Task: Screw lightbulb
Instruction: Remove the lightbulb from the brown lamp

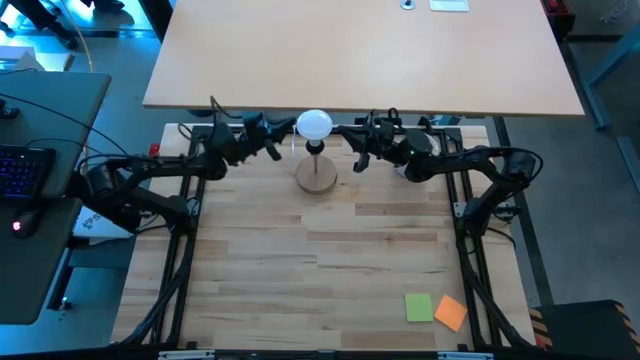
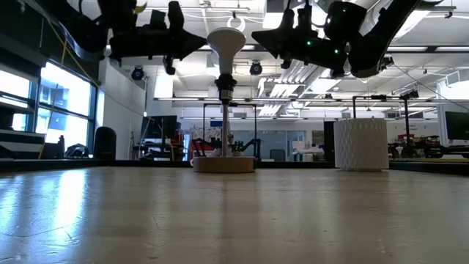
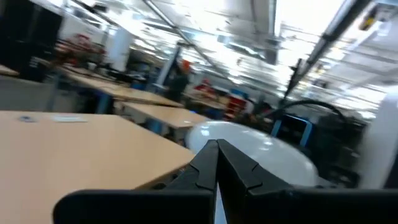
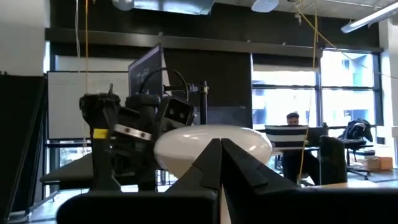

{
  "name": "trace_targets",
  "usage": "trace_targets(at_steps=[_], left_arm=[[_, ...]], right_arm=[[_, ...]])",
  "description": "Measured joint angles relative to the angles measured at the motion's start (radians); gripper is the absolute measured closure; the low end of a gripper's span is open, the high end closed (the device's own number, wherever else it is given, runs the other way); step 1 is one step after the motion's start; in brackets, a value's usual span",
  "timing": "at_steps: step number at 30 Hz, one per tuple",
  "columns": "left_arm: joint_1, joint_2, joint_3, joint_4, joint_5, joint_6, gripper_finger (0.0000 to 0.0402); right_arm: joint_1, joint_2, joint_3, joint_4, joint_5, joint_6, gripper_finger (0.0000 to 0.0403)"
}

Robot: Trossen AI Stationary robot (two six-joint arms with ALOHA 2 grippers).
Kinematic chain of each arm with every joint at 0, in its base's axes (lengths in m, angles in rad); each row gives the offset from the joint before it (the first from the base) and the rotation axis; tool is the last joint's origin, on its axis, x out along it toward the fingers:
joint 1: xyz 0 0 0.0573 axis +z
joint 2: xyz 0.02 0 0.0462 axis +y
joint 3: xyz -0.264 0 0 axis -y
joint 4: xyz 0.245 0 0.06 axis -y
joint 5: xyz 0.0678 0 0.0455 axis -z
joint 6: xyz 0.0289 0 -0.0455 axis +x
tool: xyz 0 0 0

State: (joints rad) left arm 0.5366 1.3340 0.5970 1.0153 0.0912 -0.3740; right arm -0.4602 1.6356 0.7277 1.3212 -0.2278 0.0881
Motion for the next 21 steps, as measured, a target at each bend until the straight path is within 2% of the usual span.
trace_targets(at_steps=[3, 6, 14, 21], left_arm=[[-0.031, 0.014, 0.013, -0.004, 0.008, -0.001, 0.0402], [-0.059, 0.014, 0.013, -0.006, -0.025, -0.003, 0.0402], [-0.151, 0.013, 0.013, 0.004, -0.019, -0.017, 0.0402], [-0.228, -0.007, 0.013, -0.039, -0.136, 0.025, 0.0402]], right_arm=[[-0.007, 0.000, 0.015, -0.036, -0.004, 0.006, 0.0403], [-0.010, 0.002, 0.048, -0.109, -0.004, -0.017, 0.0403], [-0.035, 0.020, 0.087, -0.164, 0.082, -0.048, 0.0403], [-0.085, 0.022, 0.085, -0.168, 0.104, -0.028, 0.0403]])
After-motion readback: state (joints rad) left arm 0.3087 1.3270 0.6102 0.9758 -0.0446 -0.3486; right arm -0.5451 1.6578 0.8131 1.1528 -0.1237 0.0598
